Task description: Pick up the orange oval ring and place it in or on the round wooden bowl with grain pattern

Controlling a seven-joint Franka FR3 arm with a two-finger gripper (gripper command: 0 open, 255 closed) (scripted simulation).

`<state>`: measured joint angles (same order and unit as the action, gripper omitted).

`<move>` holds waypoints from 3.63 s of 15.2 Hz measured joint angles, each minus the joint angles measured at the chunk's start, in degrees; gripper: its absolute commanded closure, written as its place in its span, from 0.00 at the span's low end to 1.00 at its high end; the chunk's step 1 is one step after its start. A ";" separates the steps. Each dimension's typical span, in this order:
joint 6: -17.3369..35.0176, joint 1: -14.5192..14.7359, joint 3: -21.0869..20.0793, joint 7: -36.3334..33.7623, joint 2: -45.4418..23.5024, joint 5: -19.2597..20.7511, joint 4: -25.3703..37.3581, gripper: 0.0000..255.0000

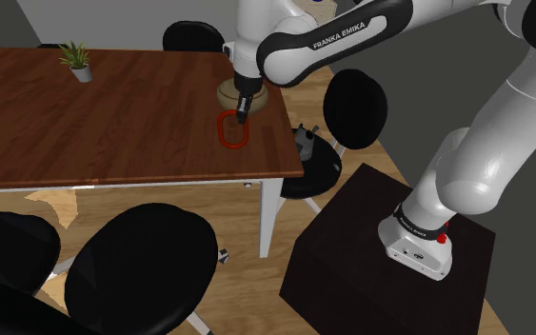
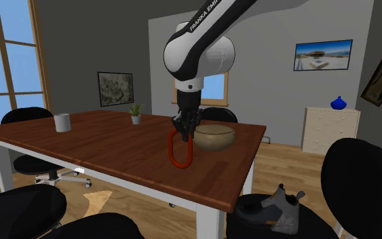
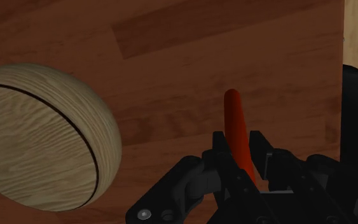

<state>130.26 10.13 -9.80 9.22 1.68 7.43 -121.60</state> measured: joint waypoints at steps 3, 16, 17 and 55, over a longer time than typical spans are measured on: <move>-0.34 -0.03 0.03 0.13 0.08 -0.07 0.25 1.00; -9.55 0.05 0.08 1.67 2.66 -1.37 6.99 1.00; -10.29 0.05 0.09 1.80 2.92 -1.46 7.49 1.00; -40.97 -10.61 8.55 23.87 -25.90 -4.75 68.35 1.00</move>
<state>89.29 -0.47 -1.25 33.09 -24.22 2.68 -53.26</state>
